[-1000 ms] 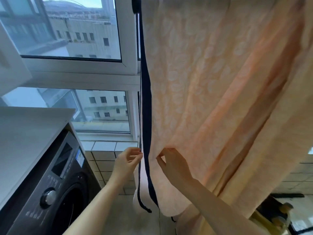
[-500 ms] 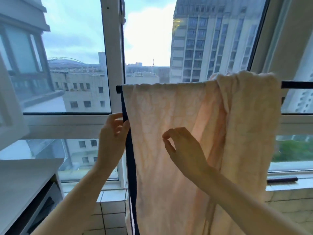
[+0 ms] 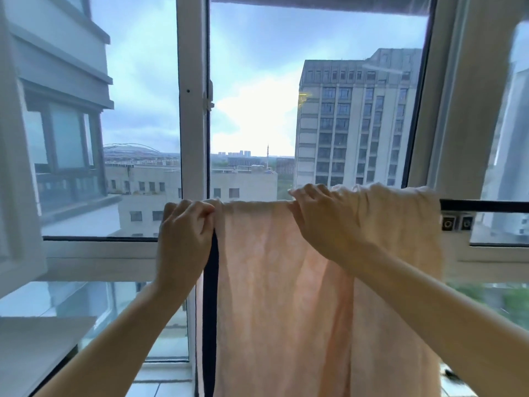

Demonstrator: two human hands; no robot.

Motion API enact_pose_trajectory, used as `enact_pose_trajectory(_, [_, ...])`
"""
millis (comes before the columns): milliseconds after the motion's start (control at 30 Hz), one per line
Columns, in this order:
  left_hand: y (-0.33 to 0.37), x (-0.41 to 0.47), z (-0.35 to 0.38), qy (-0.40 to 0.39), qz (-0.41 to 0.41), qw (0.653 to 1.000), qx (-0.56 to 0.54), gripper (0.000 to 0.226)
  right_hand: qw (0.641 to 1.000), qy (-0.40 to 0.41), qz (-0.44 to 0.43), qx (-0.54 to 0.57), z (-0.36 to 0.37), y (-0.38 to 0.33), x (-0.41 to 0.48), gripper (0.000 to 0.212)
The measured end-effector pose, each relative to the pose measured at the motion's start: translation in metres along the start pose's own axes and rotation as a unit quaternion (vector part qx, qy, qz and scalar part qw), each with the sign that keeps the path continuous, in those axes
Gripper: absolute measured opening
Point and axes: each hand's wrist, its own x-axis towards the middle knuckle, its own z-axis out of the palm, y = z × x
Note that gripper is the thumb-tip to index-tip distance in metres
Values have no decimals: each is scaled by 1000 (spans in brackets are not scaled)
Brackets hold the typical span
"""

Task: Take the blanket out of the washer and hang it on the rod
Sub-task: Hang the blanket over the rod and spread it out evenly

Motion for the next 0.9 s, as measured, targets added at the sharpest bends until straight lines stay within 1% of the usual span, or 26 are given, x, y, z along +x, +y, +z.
enact_pose_trajectory(67, [-1, 3, 7, 1, 1, 1000, 31, 11, 1000, -7, -6, -6, -3, 11, 2, 32])
enact_pose_trajectory(100, [-1, 4, 10, 4, 6, 999, 41, 12, 1000, -4, -7, 9, -6, 16, 4, 32])
enact_pose_trajectory(167, [1, 7, 12, 0, 23, 999, 32, 13, 999, -6, 4, 52, -11, 23, 7, 29])
enact_pose_trajectory(200, [2, 8, 13, -7, 30, 999, 16, 14, 998, -9, 11, 56, -13, 26, 9, 27])
enact_pose_trajectory(300, [1, 11, 14, -22, 31, 999, 23, 16, 999, -26, 32, 10, -21, 39, 14, 21])
enact_pose_trajectory(367, [-1, 13, 15, -28, 26, 999, 39, 18, 998, -41, 51, 8, -24, 54, 14, 21])
enact_pose_trajectory(467, [6, 14, 19, -26, 14, 997, 67, 12, 997, -54, 50, -2, -27, 74, 10, 20])
enact_pose_trajectory(500, [11, 15, 21, -25, 2, 996, 87, 11, 997, -63, 43, 6, -28, 78, 9, 21])
enact_pose_trajectory(567, [24, 17, 26, -30, -10, 992, 119, 10, 995, -79, 17, 61, -32, 85, 6, 33])
enact_pose_trajectory(600, [33, 18, 30, -43, 3, 992, 116, 14, 992, -80, 7, 93, -35, 88, 5, 36])
enact_pose_trajectory(667, [54, 18, 43, -85, 61, 992, 75, 23, 990, -70, 9, 122, -41, 95, 4, 25])
enact_pose_trajectory(700, [66, 18, 50, -109, 90, 989, 45, 25, 991, -63, 12, 122, -43, 100, 3, 21])
enact_pose_trajectory(767, [92, 21, 65, -150, 127, 980, -7, 27, 993, -59, 29, 100, -46, 109, 1, 23])
enact_pose_trajectory(833, [114, 23, 79, -171, 145, 974, -42, 28, 993, -70, 48, 88, -48, 115, -1, 28])
enact_pose_trajectory(900, [130, 26, 90, -179, 137, 972, -66, 28, 989, -90, 50, 104, -50, 122, -1, 27])
